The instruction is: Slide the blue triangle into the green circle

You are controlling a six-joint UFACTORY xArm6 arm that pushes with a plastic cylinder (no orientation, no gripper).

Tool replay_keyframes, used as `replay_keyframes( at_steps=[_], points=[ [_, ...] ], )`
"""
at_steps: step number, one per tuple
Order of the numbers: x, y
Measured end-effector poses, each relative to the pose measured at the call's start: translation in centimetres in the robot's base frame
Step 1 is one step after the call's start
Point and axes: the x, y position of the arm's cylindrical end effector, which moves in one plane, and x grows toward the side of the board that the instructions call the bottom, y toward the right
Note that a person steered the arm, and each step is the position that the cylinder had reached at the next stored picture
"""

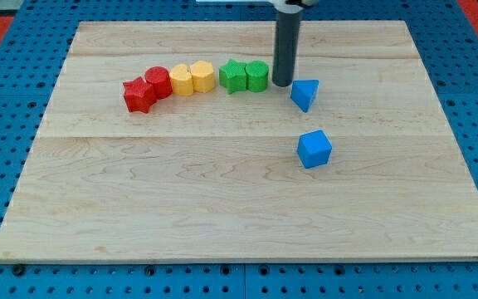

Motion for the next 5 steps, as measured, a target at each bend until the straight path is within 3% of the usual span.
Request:
replay_keyframes(
  at_steps=[2,3,4,5],
  points=[
    [0.0,15.7],
    [3.5,17.9],
    [6.2,14.9],
    [6.2,10.2]
  ],
)
